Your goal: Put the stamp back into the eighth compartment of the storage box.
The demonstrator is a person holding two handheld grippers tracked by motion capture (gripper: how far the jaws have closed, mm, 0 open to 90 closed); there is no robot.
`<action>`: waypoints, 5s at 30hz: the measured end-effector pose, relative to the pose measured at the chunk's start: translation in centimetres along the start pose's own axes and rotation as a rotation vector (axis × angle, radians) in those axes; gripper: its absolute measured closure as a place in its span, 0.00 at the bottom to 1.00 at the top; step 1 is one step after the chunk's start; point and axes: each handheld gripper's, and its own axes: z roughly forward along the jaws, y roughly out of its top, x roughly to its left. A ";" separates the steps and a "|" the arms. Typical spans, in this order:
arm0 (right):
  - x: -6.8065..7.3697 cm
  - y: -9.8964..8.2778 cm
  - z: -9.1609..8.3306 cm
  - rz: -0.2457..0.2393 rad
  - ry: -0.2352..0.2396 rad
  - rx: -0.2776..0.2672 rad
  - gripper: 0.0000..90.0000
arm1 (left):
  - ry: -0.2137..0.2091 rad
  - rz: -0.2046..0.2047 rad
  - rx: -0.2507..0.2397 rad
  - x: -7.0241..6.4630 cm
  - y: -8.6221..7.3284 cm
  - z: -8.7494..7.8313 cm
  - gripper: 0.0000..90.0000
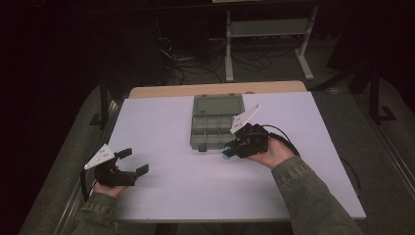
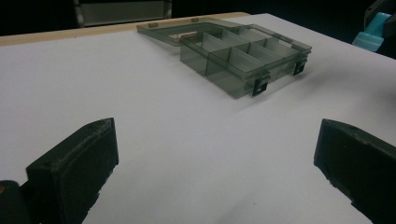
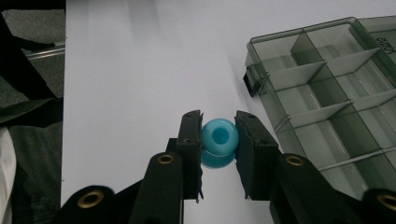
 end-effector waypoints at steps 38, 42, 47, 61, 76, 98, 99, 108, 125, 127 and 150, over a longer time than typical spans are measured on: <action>-4.6 -0.6 -1.5 0.103 -0.112 -0.015 0.79 | 0.000 -0.001 0.001 0.0 0.0 0.0 0.00; -5.0 -0.8 -1.4 0.118 -0.121 -0.007 0.79 | 0.000 -0.004 0.000 0.0 0.0 0.0 0.00; -5.9 -1.2 -1.0 0.143 -0.138 -0.006 0.79 | 0.000 -0.006 -0.003 0.0 0.0 0.0 0.00; -6.8 -1.4 -0.3 0.166 -0.148 -0.001 0.79 | 0.001 -0.006 -0.005 0.0 0.0 0.0 0.00; -7.7 -1.7 0.7 0.181 -0.158 0.017 0.79 | -0.002 -0.002 0.000 0.1 0.0 0.0 0.00; -9.4 -2.7 2.5 0.222 -0.178 0.074 0.79 | -0.004 -0.002 -0.001 0.1 0.0 0.0 0.00; -9.4 -2.7 2.6 0.218 -0.178 0.082 0.79 | -0.004 -0.002 -0.001 0.1 0.0 0.0 0.00; -9.5 -2.7 3.5 0.221 -0.166 0.114 0.78 | -0.005 -0.002 -0.001 0.1 0.0 0.0 0.00; -9.1 -2.5 2.0 0.268 -0.207 0.042 0.21 | -0.004 -0.002 -0.001 0.1 0.0 0.0 0.00; -8.9 -2.4 1.5 0.269 -0.210 0.017 0.13 | -0.004 -0.002 -0.001 0.1 0.0 0.0 0.00; -7.3 -2.8 -1.6 0.271 -0.235 -0.079 0.00 | -0.003 -0.005 -0.007 -0.1 0.0 0.0 0.00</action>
